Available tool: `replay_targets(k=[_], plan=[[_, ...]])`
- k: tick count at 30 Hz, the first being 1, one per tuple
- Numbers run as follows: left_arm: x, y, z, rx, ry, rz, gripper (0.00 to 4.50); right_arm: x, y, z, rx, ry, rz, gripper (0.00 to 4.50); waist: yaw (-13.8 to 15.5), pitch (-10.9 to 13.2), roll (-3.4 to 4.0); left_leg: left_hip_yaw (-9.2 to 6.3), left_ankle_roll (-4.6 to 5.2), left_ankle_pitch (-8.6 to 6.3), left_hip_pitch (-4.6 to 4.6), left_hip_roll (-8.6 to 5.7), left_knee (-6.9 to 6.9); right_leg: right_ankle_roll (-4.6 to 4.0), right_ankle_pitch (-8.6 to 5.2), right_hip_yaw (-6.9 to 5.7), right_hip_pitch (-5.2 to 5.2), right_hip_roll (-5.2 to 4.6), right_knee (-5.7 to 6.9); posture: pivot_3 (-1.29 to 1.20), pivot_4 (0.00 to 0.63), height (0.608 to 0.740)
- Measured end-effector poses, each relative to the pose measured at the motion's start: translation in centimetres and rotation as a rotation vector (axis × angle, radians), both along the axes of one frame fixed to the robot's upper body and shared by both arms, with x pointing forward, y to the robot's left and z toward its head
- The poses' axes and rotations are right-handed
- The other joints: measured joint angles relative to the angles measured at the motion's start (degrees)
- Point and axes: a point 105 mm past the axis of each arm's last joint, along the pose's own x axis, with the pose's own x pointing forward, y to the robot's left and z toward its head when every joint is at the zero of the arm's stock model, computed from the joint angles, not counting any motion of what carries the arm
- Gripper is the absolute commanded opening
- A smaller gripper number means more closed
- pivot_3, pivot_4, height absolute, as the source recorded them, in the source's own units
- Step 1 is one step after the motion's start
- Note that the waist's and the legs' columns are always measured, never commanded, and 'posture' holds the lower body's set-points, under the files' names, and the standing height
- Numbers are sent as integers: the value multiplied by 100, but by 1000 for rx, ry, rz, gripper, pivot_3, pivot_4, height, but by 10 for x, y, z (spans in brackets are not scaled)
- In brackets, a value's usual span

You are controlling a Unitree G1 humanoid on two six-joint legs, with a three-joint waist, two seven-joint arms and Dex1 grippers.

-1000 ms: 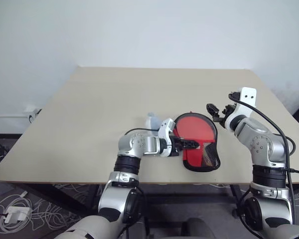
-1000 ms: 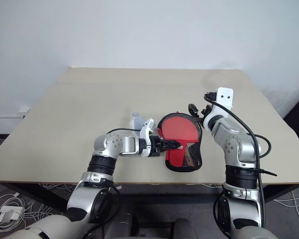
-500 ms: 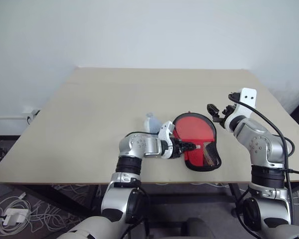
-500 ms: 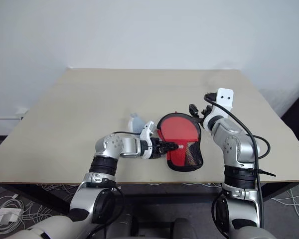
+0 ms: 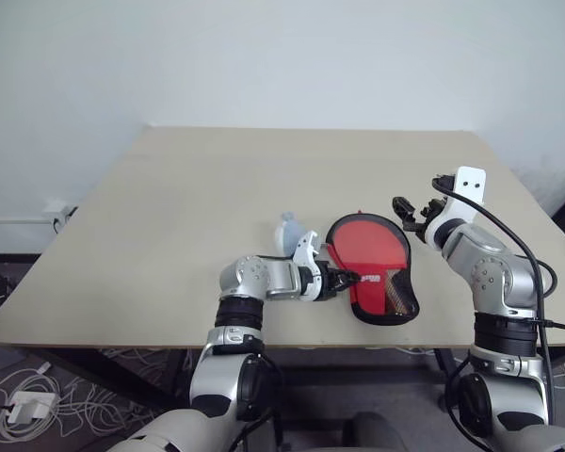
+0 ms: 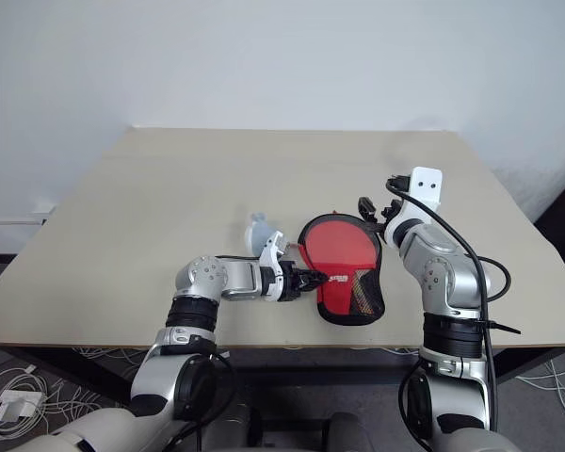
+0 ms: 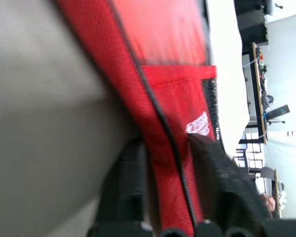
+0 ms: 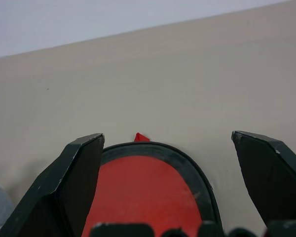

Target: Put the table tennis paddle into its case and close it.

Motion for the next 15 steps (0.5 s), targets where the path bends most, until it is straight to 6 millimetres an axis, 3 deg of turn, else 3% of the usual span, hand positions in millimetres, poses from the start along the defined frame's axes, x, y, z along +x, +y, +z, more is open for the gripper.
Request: replay_targets(k=[10,15], plan=[[1,6,0,-18,45,35,24,0,4,-1,17,2,0,4500,-1,0,0,-1,0,0,0,0,-1,0,0,0,0,0,1,0,0,740],[-13,18,5,-49,148,-1,24,0,5,-1,20,-1,3,4500,-4,1,0,-3,0,0,-1,-1,-6,12,6,2,1,1,0,0,0,740]])
